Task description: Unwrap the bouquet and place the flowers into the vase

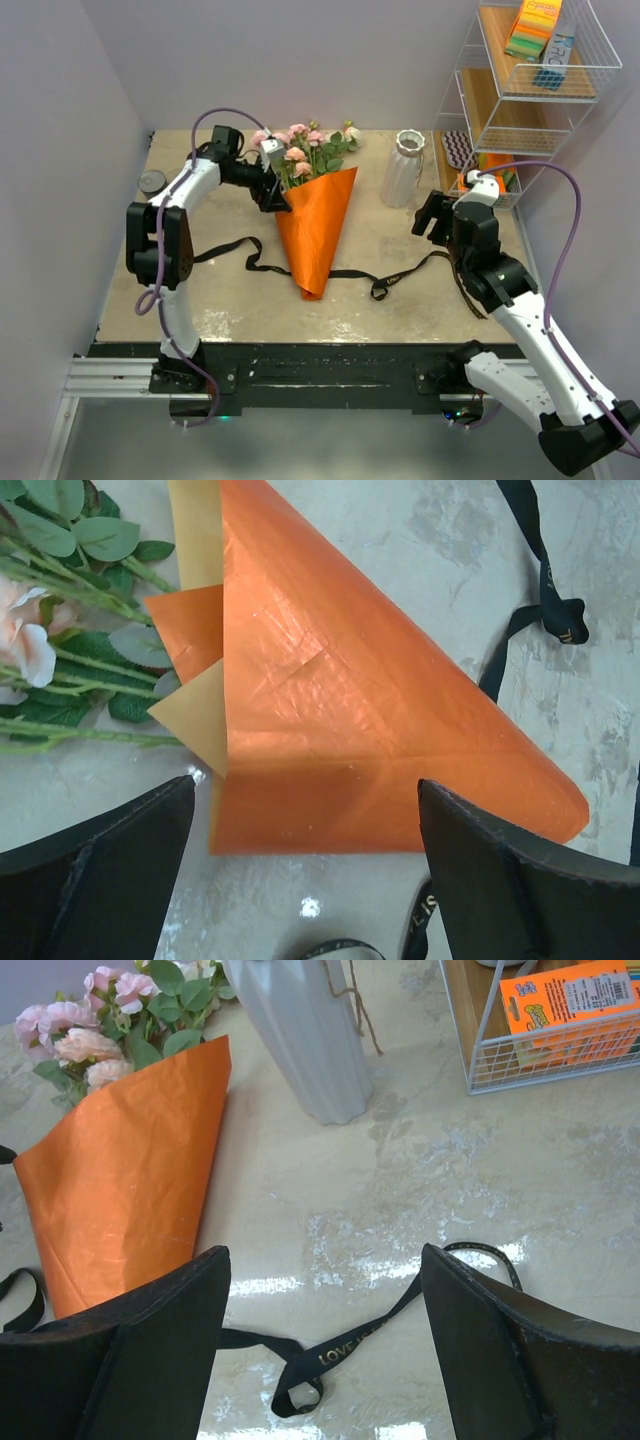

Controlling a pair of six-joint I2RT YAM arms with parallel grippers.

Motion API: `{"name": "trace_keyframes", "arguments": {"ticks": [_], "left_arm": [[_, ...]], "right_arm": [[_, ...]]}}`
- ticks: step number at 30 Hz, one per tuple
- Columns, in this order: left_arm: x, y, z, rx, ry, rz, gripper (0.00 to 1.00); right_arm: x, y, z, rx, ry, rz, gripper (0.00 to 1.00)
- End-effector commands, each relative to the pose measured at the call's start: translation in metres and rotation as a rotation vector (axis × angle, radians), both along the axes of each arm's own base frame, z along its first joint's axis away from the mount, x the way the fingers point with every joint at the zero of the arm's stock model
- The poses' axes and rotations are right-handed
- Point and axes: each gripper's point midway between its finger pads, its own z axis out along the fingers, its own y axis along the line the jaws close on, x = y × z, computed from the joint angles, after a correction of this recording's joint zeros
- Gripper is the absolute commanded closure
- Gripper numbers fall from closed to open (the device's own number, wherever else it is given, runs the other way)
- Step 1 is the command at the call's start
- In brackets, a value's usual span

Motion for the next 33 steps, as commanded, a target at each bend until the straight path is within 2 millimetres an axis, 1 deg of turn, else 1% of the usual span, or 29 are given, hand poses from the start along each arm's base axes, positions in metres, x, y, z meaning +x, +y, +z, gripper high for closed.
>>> {"name": "trace_keyframes", "arguments": {"ticks": [1,5,11,12,14,15,16,18,19,21,23,25,28,30,32,33], "left_arm": [[0.003,-0.010,-0.003,-0.065,-0.016,-0.096,0.04],[0.002,-0.009,-0.012,-0.057,-0.003,-0.100,0.04],[0.007,-0.002,-0.014,-0.056,-0.016,-0.087,0.04],[0.007,-0.001,-0.015,-0.054,-0.016,-0.086,0.04],[0.006,0.001,-0.020,-0.048,-0.011,-0.091,0.09],[0.004,0.002,-0.022,-0.044,-0.006,-0.100,0.11],[0.003,0.004,-0.030,-0.029,0.008,-0.101,0.16],[-0.002,0.006,-0.036,-0.004,0.011,-0.127,0.22],[-0.003,0.008,-0.040,0.011,0.016,-0.131,0.33],[-0.005,0.010,-0.041,0.029,0.010,-0.142,0.43],[-0.005,0.012,-0.040,0.045,-0.002,-0.142,0.46],[-0.003,0.013,-0.035,0.050,-0.016,-0.139,0.55],[0.000,0.012,-0.025,0.046,-0.031,-0.135,0.62],[0.003,0.011,-0.014,0.042,-0.046,-0.131,0.67],[0.005,0.011,-0.002,0.035,-0.059,-0.128,0.69],[0.005,0.010,0.005,0.032,-0.071,-0.129,0.74]], "right_arm": [[0.002,0.003,0.006,0.019,-0.026,0.007,0.20],[0.004,0.006,0.005,0.024,-0.027,0.015,0.21],[0.007,0.011,0.005,0.036,-0.030,0.031,0.23],[0.007,0.012,0.006,0.039,-0.031,0.034,0.23],[0.008,0.012,0.007,0.040,-0.032,0.037,0.24],[0.008,0.012,0.009,0.041,-0.037,0.032,0.24],[0.008,0.012,0.011,0.040,-0.038,0.033,0.24],[0.009,0.012,0.013,0.040,-0.041,0.032,0.24],[0.010,0.012,0.014,0.038,-0.040,0.032,0.24],[0.011,0.013,0.015,0.039,-0.040,0.034,0.24],[0.011,0.014,0.017,0.042,-0.044,0.040,0.25],[0.012,0.015,0.017,0.046,-0.045,0.040,0.25],[0.013,0.017,0.017,0.053,-0.043,0.047,0.26],[0.013,0.019,0.018,0.057,-0.044,0.054,0.26],[0.013,0.019,0.019,0.058,-0.046,0.054,0.26],[0.013,0.018,0.021,0.057,-0.048,0.055,0.27]]}}
